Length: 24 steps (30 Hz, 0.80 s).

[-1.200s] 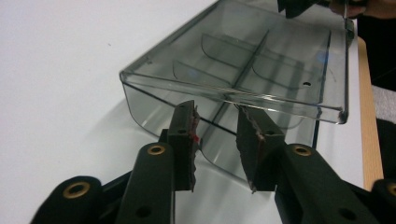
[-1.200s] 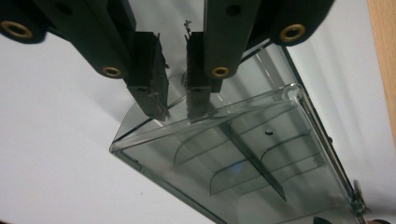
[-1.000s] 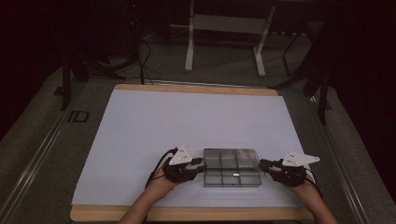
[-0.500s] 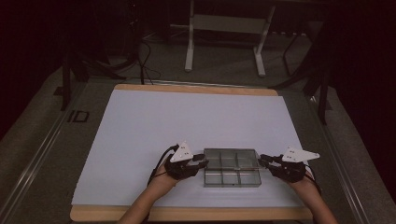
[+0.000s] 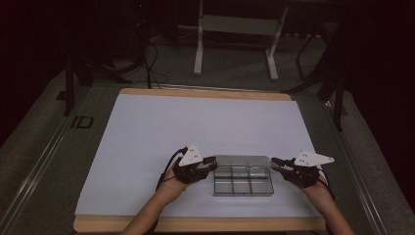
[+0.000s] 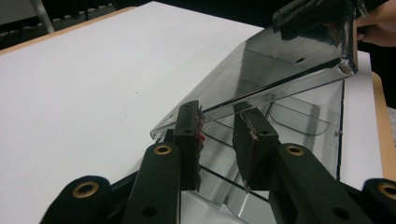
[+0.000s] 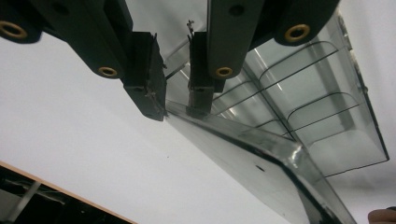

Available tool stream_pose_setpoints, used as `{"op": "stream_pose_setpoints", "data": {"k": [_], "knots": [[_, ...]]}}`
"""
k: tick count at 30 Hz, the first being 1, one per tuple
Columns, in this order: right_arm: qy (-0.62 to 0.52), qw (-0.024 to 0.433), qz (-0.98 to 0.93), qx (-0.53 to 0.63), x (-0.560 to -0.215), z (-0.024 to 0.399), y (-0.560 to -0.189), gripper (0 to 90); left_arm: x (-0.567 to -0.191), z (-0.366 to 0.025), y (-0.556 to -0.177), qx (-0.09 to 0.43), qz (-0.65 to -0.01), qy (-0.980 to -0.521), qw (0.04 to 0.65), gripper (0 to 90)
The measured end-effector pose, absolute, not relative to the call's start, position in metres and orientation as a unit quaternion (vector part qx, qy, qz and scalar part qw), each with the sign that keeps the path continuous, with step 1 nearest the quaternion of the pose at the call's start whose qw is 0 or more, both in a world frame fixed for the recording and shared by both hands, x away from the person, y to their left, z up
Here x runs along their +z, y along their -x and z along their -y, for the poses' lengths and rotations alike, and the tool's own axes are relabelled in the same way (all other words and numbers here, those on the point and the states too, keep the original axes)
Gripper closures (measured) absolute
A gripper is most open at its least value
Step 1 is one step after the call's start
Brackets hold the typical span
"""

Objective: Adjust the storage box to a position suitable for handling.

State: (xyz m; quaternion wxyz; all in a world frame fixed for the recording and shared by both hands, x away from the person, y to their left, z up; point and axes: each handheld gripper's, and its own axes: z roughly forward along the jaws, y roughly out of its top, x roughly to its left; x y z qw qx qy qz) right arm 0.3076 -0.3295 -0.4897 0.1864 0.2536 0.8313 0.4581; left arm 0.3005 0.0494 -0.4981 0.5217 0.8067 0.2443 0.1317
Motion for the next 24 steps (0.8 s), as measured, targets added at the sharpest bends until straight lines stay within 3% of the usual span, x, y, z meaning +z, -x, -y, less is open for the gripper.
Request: {"op": "stream_pose_setpoints", "data": {"k": [24], "knots": [[-0.256,0.206,-0.826,0.458,-0.482,0.324,-0.319,78.2,-0.49,-0.046,-0.316,0.145,-0.259,-0.797,0.526,74.6]]}}
